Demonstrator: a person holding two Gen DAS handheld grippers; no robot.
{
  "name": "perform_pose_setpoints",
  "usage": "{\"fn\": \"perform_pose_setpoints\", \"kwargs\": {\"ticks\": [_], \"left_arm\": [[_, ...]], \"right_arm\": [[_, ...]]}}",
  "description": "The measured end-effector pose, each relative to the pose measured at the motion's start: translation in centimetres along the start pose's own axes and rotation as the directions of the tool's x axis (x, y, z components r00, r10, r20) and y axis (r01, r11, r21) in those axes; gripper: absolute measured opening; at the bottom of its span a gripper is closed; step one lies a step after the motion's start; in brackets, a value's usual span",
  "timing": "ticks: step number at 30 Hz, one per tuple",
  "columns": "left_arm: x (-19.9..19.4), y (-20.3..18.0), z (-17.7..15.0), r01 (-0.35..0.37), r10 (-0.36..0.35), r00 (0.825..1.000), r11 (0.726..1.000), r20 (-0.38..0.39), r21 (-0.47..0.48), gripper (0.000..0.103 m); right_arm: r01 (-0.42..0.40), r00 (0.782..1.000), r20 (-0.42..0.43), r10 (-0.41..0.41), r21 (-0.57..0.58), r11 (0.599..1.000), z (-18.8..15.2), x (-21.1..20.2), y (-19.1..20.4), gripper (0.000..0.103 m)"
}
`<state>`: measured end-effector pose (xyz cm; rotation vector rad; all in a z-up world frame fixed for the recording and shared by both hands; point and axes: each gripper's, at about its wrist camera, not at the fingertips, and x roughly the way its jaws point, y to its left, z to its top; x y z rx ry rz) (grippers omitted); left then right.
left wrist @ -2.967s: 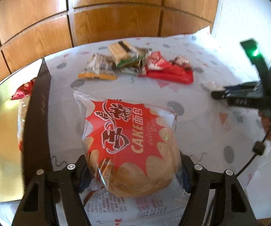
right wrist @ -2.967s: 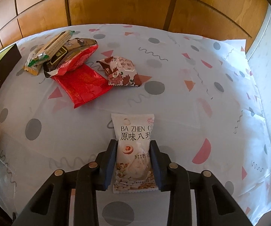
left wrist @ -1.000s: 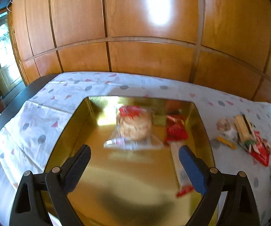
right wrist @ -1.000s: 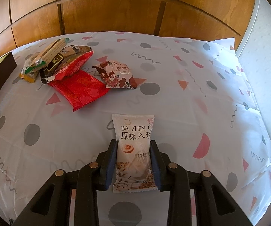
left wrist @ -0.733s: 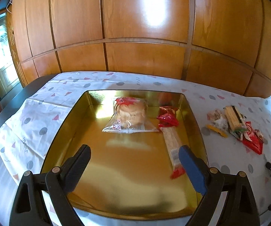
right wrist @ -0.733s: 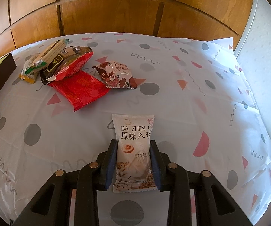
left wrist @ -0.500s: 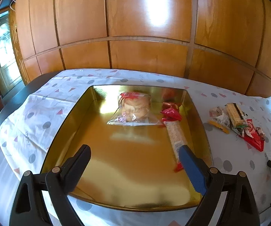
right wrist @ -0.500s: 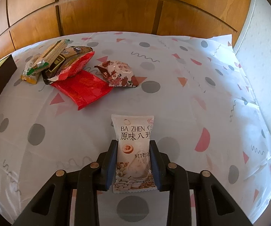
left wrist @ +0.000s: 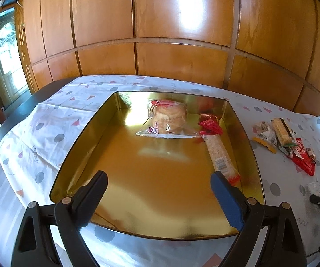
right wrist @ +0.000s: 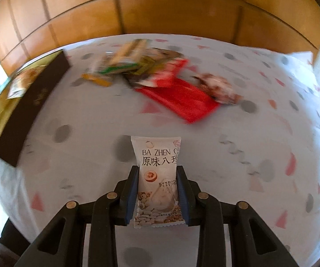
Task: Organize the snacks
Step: 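Carry the BA ZHEN pack over the gold tin and release it with the right gripper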
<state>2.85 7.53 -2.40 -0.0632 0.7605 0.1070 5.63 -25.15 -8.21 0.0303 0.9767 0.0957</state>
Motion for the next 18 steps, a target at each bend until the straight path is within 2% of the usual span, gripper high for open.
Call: {"fn": "perform_pose_setpoints", "kwargs": {"ticks": [3, 7, 9, 14, 18], "left_arm": [[-0.1, 0.6, 0.1, 0.006, -0.006, 1.000, 1.000, 0.007, -0.023, 0.094], [0.0, 1.8, 0.6, -0.025, 0.026, 0.999, 0.999, 0.025, -0.044, 0.092], [0.1, 2.6, 0.8, -0.037, 0.039, 0.999, 0.997, 0.027, -0.063, 0.092], [0.1, 4.2, 1.1, -0.068, 0.072, 0.997, 0.993, 0.037, -0.100, 0.091], [0.2, 5.1, 1.3, -0.077, 0.082, 0.996, 0.990, 0.035, -0.121, 0.091]], "right_arm": [[-0.083, 0.996, 0.037, 0.084, -0.037, 0.996, 1.7, -1.1, 2.5, 0.032], [-0.180, 0.977, 0.090, 0.196, -0.158, 0.971, 4.4, -2.7, 7.8, 0.032], [-0.233, 0.958, 0.108, 0.265, -0.246, 0.941, 5.8, -3.5, 11.3, 0.032], [-0.294, 0.923, 0.108, 0.370, -0.424, 0.857, 7.8, -3.9, 19.3, 0.032], [-0.307, 0.925, 0.029, 0.379, -0.532, 0.789, 7.7, -1.8, 24.3, 0.032]]}}
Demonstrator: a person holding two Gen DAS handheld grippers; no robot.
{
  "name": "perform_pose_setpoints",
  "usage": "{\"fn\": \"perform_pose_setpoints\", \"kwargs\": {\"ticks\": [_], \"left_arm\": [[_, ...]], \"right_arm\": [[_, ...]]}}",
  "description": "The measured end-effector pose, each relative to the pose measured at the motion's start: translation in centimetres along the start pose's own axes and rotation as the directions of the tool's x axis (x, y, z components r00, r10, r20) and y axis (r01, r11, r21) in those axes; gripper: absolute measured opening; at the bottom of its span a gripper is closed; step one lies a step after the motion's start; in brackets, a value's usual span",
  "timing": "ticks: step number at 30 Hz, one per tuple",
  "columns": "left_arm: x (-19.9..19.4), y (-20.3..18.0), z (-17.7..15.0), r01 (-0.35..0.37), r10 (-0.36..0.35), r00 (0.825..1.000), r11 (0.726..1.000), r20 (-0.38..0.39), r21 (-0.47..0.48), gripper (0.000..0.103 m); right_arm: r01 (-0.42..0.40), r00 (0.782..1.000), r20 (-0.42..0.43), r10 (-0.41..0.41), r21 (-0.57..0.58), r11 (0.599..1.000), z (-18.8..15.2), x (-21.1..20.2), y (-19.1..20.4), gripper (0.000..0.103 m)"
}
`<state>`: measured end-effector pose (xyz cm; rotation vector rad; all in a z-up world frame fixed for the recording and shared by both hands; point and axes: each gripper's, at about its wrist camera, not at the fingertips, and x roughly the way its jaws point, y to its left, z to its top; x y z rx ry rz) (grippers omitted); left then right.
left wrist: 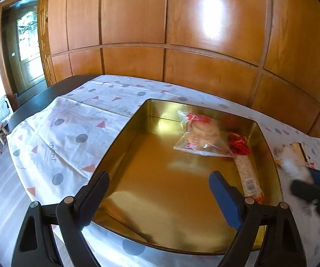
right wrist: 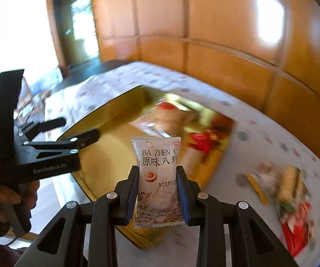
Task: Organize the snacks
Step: 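Carry the BA ZHEN pack over the gold tin and release it with the right gripper, then withdraw the right gripper from the tin toward the snack pile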
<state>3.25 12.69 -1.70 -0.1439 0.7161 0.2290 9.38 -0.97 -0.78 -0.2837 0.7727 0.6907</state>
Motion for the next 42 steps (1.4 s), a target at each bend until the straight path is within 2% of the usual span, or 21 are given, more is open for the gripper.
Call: {"fn": "perform_pose_setpoints", "kwargs": {"ticks": [5, 7, 16, 22, 27, 32, 35, 42], "left_arm": [[0.5, 0.7, 0.0, -0.008, 0.008, 1.000, 1.000, -0.012, -0.018, 0.091], [0.7, 0.8, 0.0, -0.007, 0.007, 1.000, 1.000, -0.015, -0.022, 0.091], [0.6, -0.3, -0.3, 0.010, -0.010, 1.000, 1.000, -0.016, 0.005, 0.091], [-0.5, -1.7, -0.4, 0.039, -0.039, 0.999, 0.998, 0.004, 0.041, 0.092], [-1.1, -3.1, -0.8, 0.067, -0.068, 0.998, 0.995, 0.012, 0.078, 0.091], [-1.5, -4.4, -1.1, 0.093, -0.094, 0.996, 0.989, 0.003, 0.113, 0.092], [-1.8, -5.2, -1.2, 0.116, -0.116, 0.993, 0.985, 0.000, 0.129, 0.092], [-2.0, -7.0, -1.6, 0.147, -0.146, 0.989, 0.975, -0.020, 0.169, 0.092]], "right_arm": [[0.014, 0.990, -0.137, -0.026, -0.085, 0.996, -1.6, 4.0, 1.5, 0.034], [0.004, 0.989, -0.147, -0.013, -0.064, 0.998, -2.3, 4.1, 1.2, 0.034], [0.012, 1.000, -0.021, -0.009, 0.121, 0.993, -3.4, 0.0, -0.9, 0.036], [0.070, 0.996, 0.043, -0.083, 0.235, 0.969, -4.7, -3.0, -2.5, 0.036], [0.135, 0.987, 0.037, -0.157, 0.333, 0.933, -7.1, -4.7, -5.0, 0.036], [0.199, 0.978, -0.024, -0.207, 0.403, 0.893, -10.0, -5.3, -7.6, 0.036], [0.263, 0.964, -0.083, -0.253, 0.435, 0.861, -12.0, -5.5, -9.1, 0.036], [0.350, 0.935, -0.142, -0.324, 0.518, 0.781, -15.9, -7.0, -12.5, 0.036]]}}
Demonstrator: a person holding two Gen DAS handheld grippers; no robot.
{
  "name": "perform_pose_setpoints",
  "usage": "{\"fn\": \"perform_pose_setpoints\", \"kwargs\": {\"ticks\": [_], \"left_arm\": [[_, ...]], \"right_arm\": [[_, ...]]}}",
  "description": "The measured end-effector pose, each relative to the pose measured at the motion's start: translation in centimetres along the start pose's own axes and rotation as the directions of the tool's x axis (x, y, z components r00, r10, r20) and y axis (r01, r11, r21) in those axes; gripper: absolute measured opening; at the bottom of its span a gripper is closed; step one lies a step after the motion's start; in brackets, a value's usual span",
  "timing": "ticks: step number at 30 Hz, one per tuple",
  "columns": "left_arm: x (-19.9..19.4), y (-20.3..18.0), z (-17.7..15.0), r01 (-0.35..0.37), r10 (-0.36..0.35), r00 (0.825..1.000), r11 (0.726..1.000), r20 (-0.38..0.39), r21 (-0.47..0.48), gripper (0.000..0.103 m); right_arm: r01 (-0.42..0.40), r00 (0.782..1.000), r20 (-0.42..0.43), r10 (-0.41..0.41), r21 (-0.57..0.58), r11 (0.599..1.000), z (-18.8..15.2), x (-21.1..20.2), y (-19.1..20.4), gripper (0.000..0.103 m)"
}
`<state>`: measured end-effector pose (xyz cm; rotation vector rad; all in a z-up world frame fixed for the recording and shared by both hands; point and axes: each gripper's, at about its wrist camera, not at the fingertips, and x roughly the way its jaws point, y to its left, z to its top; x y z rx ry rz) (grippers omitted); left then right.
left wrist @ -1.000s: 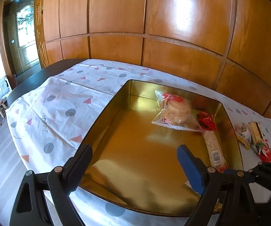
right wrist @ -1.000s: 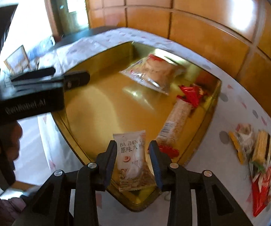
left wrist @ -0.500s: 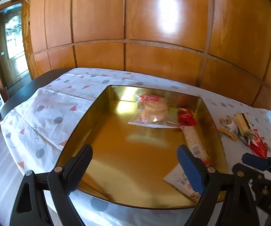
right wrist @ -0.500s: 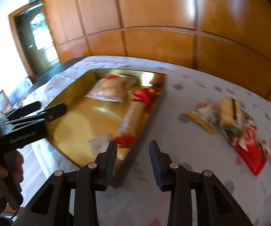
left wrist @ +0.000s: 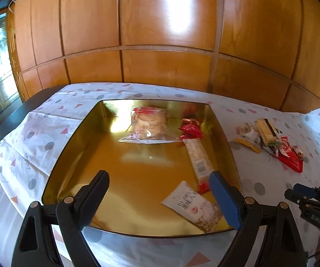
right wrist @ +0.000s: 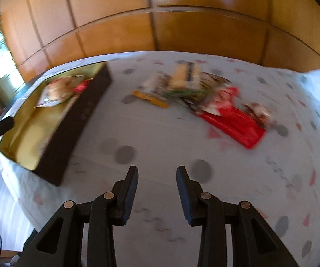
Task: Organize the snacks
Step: 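Withdraw the right gripper from the tin toward the snack pile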
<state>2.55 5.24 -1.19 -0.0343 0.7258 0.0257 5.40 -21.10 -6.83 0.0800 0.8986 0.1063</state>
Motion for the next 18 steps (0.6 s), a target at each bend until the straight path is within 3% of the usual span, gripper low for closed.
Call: {"fn": "perform_pose_setpoints", "kwargs": {"ticks": [8, 12, 18], "left_arm": [[-0.3, -2.8, 0.7, 0.034, -0.035, 0.999, 0.996, 0.008, 0.078, 0.092], [-0.1, -4.2, 1.1, 0.069, -0.068, 0.998, 0.992, -0.016, 0.104, 0.084], [0.6, -5.8, 2.0, 0.126, -0.120, 0.991, 0.985, -0.058, 0.117, 0.082]], "right_arm": [[0.132, 0.991, -0.005, -0.132, 0.081, 0.988, -0.7, -0.5, -4.7, 0.036], [0.242, 0.970, -0.051, -0.238, 0.084, 0.967, -1.3, -0.6, -7.8, 0.037], [0.303, 0.949, -0.126, -0.287, 0.130, 0.944, -3.0, -0.3, -11.8, 0.039]]}}
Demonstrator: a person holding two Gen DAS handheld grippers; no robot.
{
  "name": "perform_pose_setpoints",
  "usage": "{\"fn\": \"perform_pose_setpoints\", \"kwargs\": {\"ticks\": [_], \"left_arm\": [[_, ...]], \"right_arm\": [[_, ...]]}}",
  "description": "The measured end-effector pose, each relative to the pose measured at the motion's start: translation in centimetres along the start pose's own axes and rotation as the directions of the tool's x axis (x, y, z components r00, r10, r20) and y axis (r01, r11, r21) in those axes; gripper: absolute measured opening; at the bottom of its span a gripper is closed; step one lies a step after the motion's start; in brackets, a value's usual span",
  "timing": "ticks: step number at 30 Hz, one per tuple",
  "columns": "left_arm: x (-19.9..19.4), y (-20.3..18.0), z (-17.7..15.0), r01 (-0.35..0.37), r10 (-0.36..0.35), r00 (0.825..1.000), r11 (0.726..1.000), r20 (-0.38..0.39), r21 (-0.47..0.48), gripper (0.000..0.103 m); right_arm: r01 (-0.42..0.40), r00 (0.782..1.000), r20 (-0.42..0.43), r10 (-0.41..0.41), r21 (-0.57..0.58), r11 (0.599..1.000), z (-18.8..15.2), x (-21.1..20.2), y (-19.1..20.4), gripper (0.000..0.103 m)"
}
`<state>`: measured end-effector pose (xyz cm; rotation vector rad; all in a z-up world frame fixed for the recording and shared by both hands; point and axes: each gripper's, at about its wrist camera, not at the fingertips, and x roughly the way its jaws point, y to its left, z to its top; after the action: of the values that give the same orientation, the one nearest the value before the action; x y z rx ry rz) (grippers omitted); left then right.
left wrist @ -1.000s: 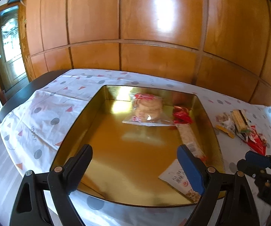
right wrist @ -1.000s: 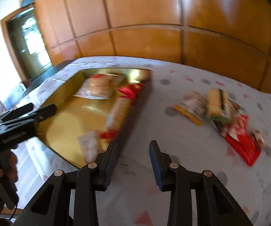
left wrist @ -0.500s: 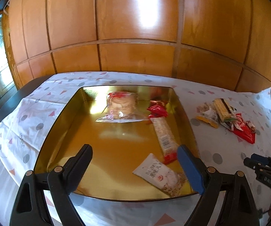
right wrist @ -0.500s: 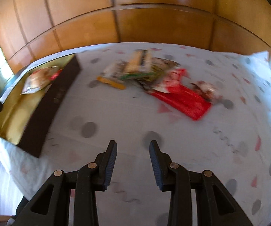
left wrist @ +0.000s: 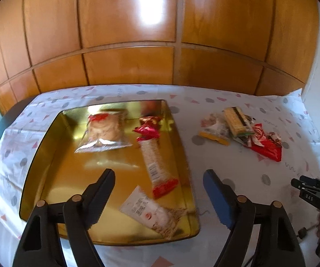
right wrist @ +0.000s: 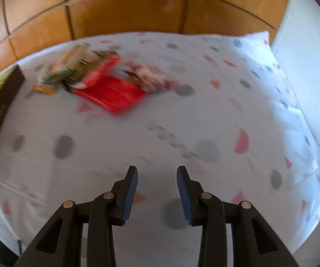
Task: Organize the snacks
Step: 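Withdraw the right gripper from the tin toward the snack pile, then move the left gripper to the clear orange-topped bag and grasp it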
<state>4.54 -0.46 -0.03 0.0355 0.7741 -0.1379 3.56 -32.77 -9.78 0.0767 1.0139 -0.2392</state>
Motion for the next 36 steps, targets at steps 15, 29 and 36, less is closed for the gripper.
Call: {"fn": "perform_pose_setpoints", "kwargs": {"ticks": [15, 29, 36], "left_arm": [[4.8, -7.4, 5.2, 0.135, -0.123, 0.988, 0.981, -0.095, 0.140, 0.059], [14.9, -11.0, 8.3, 0.106, -0.064, 0.960, 0.984, -0.272, 0.142, 0.052], [19.0, -12.4, 9.2, 0.083, -0.030, 0.954, 0.982, -0.299, 0.167, 0.067]], "right_arm": [[-0.053, 0.995, 0.092, 0.049, 0.042, 0.998, -0.8, 0.1, -0.8, 0.045], [-0.084, 0.988, 0.134, 0.077, 0.049, 0.995, -1.0, 0.1, -0.8, 0.055], [-0.094, 0.986, 0.141, 0.086, 0.051, 0.994, -1.1, 0.1, -0.8, 0.058]]}}
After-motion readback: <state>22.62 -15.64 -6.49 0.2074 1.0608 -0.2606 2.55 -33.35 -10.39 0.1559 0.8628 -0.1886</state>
